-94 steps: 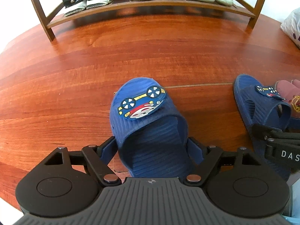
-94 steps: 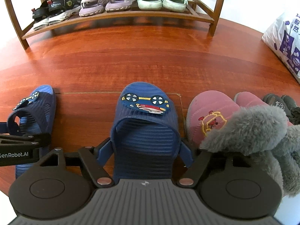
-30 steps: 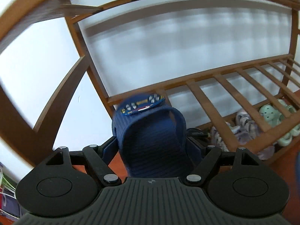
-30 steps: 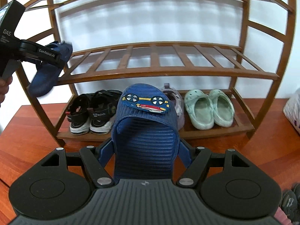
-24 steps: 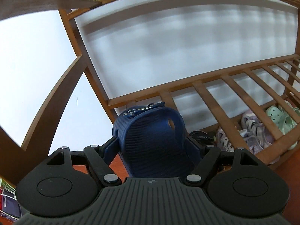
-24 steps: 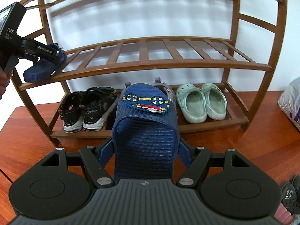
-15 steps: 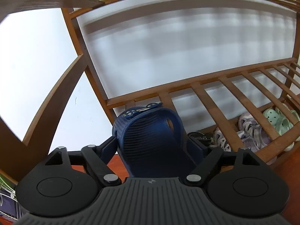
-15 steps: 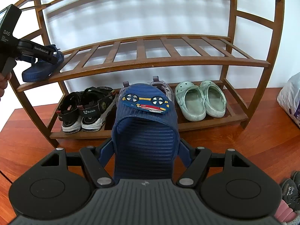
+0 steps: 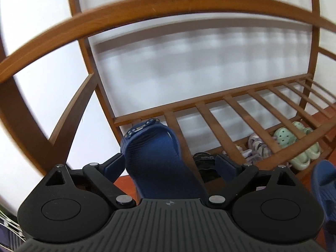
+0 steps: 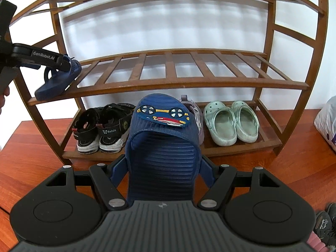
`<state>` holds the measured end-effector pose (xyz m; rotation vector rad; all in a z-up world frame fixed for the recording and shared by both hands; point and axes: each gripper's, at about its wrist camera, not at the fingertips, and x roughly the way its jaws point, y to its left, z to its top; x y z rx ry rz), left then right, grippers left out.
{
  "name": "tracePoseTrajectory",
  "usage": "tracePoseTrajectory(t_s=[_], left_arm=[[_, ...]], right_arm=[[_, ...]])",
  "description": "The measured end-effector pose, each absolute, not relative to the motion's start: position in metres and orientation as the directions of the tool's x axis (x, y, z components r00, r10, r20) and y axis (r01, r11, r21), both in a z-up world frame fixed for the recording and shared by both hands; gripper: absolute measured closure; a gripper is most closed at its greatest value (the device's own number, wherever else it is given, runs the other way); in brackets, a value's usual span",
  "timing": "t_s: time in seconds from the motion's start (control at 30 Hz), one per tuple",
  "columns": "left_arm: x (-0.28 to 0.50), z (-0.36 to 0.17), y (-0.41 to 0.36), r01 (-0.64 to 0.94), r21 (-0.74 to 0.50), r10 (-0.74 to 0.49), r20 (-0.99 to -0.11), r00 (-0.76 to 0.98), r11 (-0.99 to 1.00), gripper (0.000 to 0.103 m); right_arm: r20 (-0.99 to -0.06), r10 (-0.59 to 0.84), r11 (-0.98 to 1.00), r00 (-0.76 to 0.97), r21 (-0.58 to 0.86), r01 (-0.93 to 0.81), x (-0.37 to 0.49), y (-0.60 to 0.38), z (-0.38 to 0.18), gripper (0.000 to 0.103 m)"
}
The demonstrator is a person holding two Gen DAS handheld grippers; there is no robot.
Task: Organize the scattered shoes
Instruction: 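Lower both slides onto the upper shelf and open both tools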
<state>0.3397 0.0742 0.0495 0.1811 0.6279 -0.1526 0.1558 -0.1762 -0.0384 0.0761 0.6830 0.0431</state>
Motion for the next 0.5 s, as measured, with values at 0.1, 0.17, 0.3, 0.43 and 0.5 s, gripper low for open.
tracePoseTrajectory(t_s=[0.1, 0.17, 0.3, 0.43, 0.5], left_arm=[[0.325, 0.053, 0.078, 0.198, 0.100, -0.103, -0.587, 0.803, 0.975, 0.009], [0.316, 0.055, 0.080, 0.200, 0.086, -0.114, -0.582, 0.805, 0.976, 0.009], [0.297, 0.052, 0.090, 0.199, 0.065, -0.123, -0.593, 0.796, 0.978, 0.009], [0.283, 0.046, 0.104, 0.184, 0.036, -0.124, -0.613, 0.780, 0.982, 0.009], [0.277, 0.042, 0.111, 0.173, 0.020, -0.124, -0.621, 0.774, 0.985, 0.009]], right_arm=[[-0.621, 0.073, 0.997, 0.781, 0.077, -0.031, 0.156, -0.173, -0.030, 0.026], [-0.612, 0.081, 0.997, 0.787, 0.065, -0.053, 0.159, -0.170, -0.021, 0.026], [-0.598, 0.093, 0.996, 0.796, 0.044, -0.084, 0.168, -0.161, -0.009, 0.026], [-0.587, 0.125, 0.990, 0.800, 0.024, -0.137, 0.186, -0.146, 0.004, 0.026], [-0.585, 0.134, 0.988, 0.800, 0.022, -0.150, 0.193, -0.142, 0.008, 0.026]])
